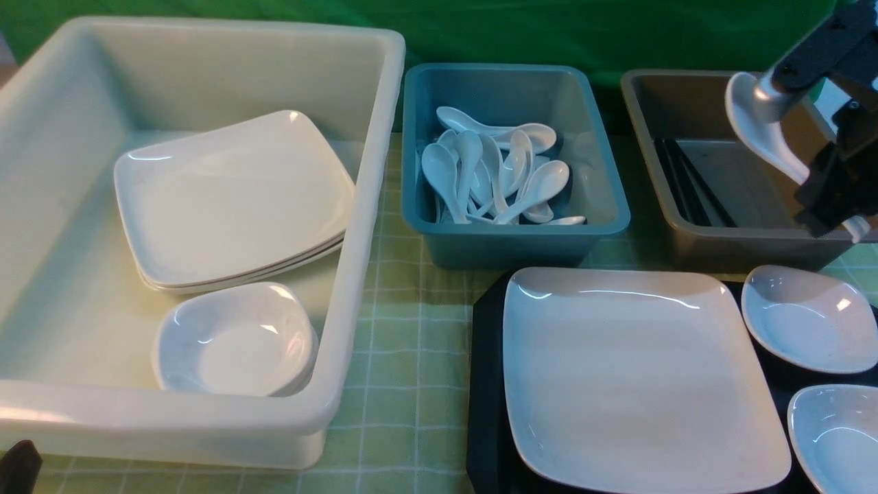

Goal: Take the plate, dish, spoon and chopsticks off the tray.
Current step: Use the right arm to put the soup spoon into the small storage box in the middle

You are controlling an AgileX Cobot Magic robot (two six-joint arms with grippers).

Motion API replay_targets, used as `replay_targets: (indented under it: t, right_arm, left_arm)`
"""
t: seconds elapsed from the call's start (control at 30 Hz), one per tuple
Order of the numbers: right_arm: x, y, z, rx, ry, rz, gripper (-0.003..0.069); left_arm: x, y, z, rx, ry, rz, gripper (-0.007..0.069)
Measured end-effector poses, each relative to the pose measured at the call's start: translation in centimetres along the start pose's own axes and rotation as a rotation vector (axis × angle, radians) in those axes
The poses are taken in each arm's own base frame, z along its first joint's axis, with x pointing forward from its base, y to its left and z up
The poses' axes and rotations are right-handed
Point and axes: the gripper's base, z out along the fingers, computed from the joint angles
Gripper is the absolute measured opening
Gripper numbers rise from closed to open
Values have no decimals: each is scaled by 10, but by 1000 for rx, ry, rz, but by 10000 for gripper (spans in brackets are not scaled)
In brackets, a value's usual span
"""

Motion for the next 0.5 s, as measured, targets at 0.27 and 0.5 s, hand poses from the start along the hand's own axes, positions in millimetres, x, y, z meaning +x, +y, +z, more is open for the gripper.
replay_targets:
  t: [0.27,0.5]
  right_arm:
    - [-8,9,15,-59,-11,123,114]
    - [-35,13,36,-185,-101,280,114]
  left_arm:
    - [0,0,0,0,0,0,225]
    - [0,0,0,0,0,0,225]
